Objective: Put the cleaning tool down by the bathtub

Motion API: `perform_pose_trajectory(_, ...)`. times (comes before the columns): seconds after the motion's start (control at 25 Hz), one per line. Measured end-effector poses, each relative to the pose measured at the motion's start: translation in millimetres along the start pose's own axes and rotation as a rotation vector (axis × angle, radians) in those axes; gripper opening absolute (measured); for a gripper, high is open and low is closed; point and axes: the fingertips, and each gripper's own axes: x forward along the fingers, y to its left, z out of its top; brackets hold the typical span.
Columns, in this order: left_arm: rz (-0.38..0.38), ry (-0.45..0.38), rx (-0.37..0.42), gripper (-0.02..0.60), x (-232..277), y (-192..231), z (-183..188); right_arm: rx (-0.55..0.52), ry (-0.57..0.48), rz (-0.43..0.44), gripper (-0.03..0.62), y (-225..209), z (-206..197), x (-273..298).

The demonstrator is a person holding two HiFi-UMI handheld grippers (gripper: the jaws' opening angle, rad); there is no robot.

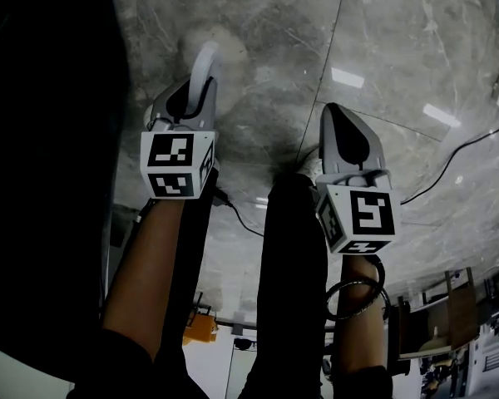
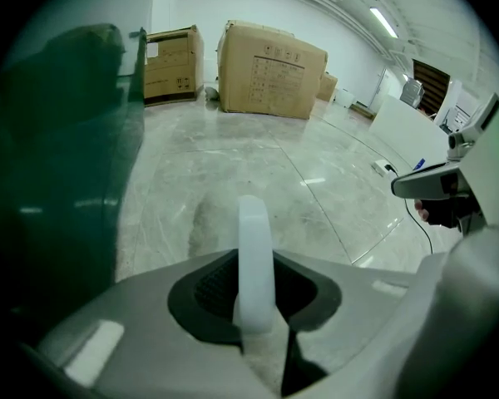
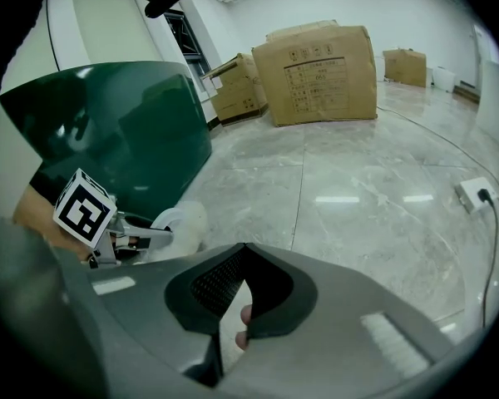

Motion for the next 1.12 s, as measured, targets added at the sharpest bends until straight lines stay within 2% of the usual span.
perform_pose_trajectory(0.28, 0.003, 0.021, 0.000, 0.074, 18, 4, -21, 0.003, 0.010, -0.009, 0.023, -10, -18, 10)
perform_pose_trajectory(1.12, 0.011, 0.048, -0.002, 0.074, 43, 12, -40, 0.011, 0.041, -0.013, 0.024, -21, -43, 23)
